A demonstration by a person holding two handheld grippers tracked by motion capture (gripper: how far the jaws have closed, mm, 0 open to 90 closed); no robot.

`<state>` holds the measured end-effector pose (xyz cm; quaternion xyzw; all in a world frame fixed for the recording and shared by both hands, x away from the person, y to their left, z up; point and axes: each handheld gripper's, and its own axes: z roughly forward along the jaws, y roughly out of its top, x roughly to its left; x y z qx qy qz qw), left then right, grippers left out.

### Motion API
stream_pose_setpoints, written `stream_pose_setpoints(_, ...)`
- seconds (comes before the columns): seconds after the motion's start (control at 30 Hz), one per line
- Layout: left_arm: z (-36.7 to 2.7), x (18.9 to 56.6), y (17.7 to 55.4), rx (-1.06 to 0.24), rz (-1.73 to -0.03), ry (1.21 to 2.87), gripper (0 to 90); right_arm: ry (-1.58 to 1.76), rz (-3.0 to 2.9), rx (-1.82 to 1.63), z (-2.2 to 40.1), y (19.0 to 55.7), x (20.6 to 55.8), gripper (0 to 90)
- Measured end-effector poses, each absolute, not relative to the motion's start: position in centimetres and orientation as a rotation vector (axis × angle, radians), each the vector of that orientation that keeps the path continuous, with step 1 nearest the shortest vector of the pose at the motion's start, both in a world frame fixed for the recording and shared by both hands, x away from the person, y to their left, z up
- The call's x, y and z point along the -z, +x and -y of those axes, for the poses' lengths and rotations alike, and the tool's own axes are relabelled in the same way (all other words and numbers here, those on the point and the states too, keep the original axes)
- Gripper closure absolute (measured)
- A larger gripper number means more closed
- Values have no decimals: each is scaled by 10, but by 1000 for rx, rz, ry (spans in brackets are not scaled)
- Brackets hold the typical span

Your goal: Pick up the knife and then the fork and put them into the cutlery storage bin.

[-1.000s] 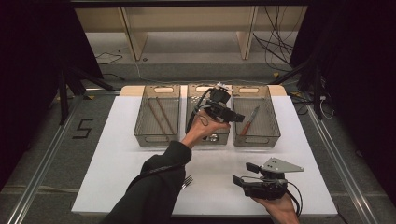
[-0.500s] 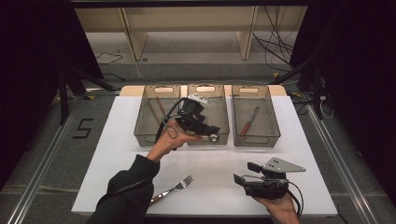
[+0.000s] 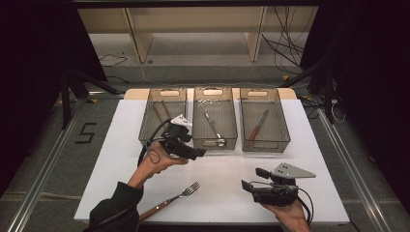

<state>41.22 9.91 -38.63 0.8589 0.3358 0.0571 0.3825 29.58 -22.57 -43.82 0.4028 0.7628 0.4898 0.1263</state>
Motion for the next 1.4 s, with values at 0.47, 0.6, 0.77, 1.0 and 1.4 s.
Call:
stream_pose_setpoints(0.47,-124,399,390,-177,-893,2328,193,1182,-2218,-1425,230,297,440,286)
stream_pose_setpoints(0.6,-131,398,382,-185,-891,2353,192,1183,-2218,-1425,230,296,439,286)
stream_pose_setpoints(0.77,-138,403,370,-187,-893,2411,193,1184,-2213,-1418,230,294,439,286)
stream_pose_setpoints(1.0,-139,412,355,-174,-889,2531,216,1169,-2218,-1405,225,293,437,286)
stream_pose_setpoints(1.4,-139,437,337,-85,-903,2729,287,1173,-2223,-1396,224,293,437,285)
